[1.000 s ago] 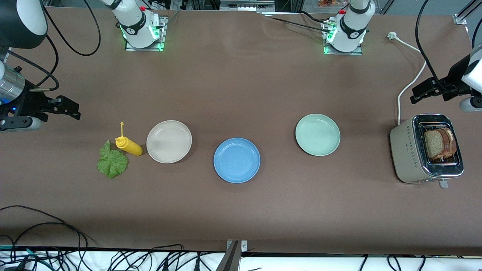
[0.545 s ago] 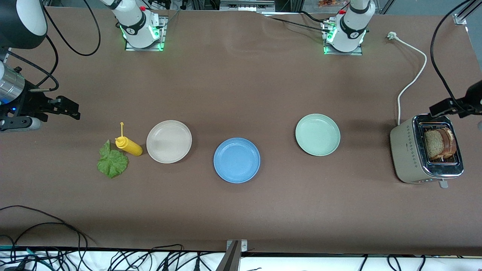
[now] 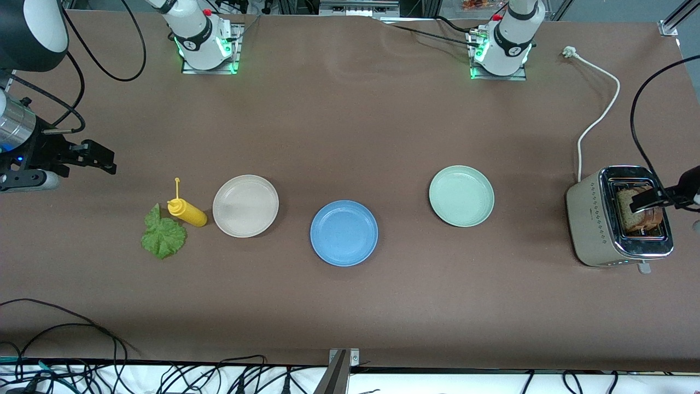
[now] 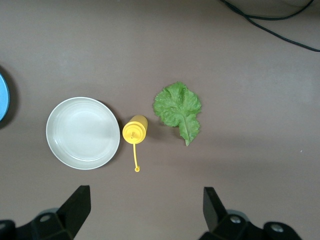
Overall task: Make sandwich in blue plate with both arms
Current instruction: 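Move the left gripper down over the bread slices in the toaster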
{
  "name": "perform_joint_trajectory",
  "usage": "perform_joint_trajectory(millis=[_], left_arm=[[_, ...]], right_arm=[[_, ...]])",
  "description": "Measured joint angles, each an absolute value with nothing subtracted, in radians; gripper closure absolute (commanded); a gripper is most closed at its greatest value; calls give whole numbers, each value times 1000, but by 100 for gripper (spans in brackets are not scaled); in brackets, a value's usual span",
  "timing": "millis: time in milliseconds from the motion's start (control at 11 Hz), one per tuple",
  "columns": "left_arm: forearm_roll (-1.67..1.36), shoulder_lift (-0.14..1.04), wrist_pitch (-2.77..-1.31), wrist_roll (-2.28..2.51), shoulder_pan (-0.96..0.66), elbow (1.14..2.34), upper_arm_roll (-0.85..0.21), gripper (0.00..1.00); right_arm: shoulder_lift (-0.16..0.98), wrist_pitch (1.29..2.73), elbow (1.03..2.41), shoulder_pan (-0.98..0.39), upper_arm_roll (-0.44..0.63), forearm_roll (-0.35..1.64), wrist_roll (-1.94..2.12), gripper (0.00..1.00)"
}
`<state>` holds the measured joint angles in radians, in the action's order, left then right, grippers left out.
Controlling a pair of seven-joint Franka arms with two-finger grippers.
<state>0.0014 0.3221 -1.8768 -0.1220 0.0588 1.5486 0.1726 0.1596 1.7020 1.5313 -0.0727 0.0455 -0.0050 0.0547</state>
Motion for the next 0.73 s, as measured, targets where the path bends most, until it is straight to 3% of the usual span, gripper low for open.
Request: perform_joint_trajectory(millis=[727], left_arm=[[-32,483,-2110,-232,75,1540,197,0]], right_arm=[[160,1702,1531,-73,45,-5,55,0]])
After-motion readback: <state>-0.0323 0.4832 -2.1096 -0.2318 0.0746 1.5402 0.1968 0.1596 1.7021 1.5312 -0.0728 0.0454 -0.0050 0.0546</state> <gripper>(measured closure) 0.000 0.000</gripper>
